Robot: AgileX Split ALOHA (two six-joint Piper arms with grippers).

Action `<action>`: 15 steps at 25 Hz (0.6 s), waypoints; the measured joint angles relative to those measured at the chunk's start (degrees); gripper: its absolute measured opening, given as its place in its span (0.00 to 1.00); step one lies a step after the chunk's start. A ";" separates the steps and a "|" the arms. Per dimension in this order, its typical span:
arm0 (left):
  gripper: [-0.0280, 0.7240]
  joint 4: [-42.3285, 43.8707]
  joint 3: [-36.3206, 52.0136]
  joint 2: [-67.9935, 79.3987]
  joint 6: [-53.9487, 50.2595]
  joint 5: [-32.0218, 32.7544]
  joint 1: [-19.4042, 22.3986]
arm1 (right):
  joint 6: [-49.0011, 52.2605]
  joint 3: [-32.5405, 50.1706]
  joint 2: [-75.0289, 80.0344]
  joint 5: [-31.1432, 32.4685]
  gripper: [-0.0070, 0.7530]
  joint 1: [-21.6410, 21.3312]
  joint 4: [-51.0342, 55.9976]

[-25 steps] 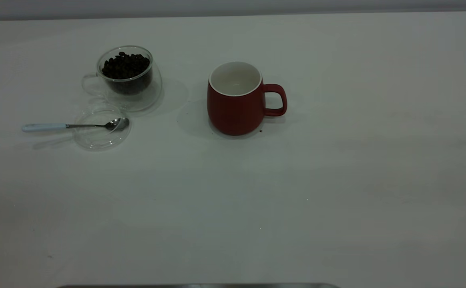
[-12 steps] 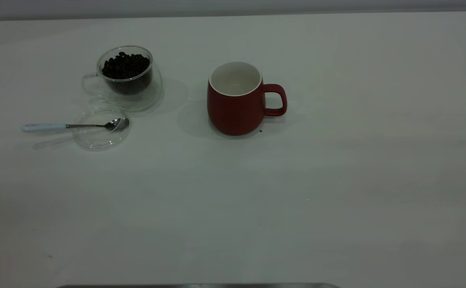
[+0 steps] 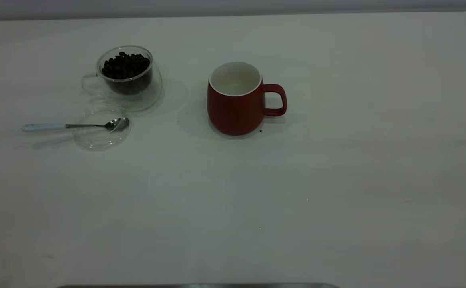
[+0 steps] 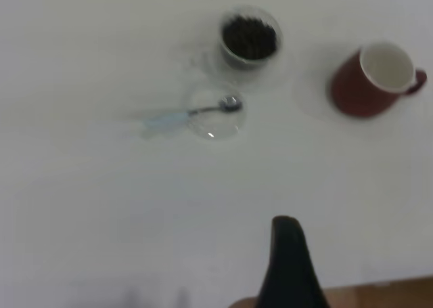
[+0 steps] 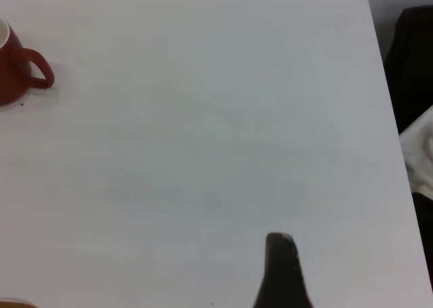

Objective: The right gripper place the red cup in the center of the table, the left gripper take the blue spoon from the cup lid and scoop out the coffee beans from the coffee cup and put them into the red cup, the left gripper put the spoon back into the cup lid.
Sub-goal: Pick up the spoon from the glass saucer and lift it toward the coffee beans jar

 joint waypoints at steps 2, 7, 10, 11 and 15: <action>0.82 -2.07 -2.77 8.47 3.18 -1.19 0.00 | 0.00 0.00 0.00 0.00 0.78 0.00 0.00; 0.82 -9.06 -10.46 30.27 12.53 -4.40 0.00 | 0.05 0.00 0.00 0.00 0.78 0.00 0.00; 0.82 -12.17 -16.61 42.22 17.14 -4.14 0.00 | 0.05 0.00 0.00 0.00 0.78 0.00 0.00; 0.82 -12.53 -18.89 46.03 18.10 -3.83 0.14 | 0.05 0.00 0.00 0.00 0.78 0.00 0.00; 0.82 -16.68 -26.36 57.00 20.66 -2.47 4.67 | 0.05 0.00 0.00 0.00 0.78 0.00 0.00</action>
